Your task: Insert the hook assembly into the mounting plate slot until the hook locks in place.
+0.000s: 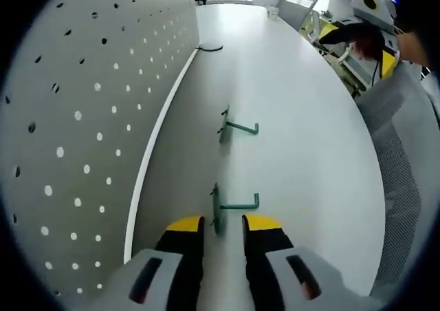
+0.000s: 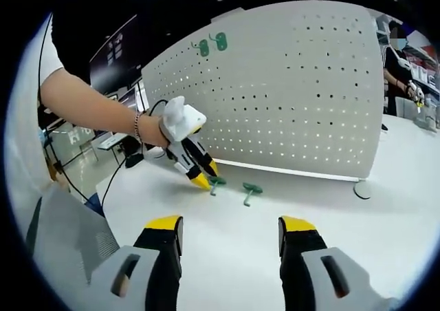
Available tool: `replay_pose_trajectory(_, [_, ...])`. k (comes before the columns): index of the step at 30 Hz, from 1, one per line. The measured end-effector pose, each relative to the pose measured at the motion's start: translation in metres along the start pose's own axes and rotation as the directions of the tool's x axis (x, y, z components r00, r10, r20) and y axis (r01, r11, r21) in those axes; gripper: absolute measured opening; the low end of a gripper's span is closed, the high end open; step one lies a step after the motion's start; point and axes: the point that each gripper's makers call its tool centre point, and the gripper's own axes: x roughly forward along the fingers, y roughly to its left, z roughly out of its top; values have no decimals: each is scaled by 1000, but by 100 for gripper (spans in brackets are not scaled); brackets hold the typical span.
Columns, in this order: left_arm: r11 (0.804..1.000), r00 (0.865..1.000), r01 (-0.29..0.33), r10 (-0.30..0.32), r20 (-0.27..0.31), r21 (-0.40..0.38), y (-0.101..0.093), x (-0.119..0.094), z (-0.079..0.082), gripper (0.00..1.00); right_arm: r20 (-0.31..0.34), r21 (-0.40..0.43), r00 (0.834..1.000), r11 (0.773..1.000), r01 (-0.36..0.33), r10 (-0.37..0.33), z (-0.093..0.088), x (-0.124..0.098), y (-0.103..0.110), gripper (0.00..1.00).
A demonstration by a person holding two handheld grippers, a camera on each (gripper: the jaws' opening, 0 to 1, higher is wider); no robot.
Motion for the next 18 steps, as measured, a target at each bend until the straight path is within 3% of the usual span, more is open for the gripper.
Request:
replay_pose_trajectory(10, [999,999,-49,49,-20,-11,6,0,0,5,1,-5,1000,1000,3,-3,0,0,-1,58])
replay_pose_trajectory(18, [998,998,-56,56,-22,-4,6,1,0,3,3,-2,1000,1000,1,-1,0,0,-1,58])
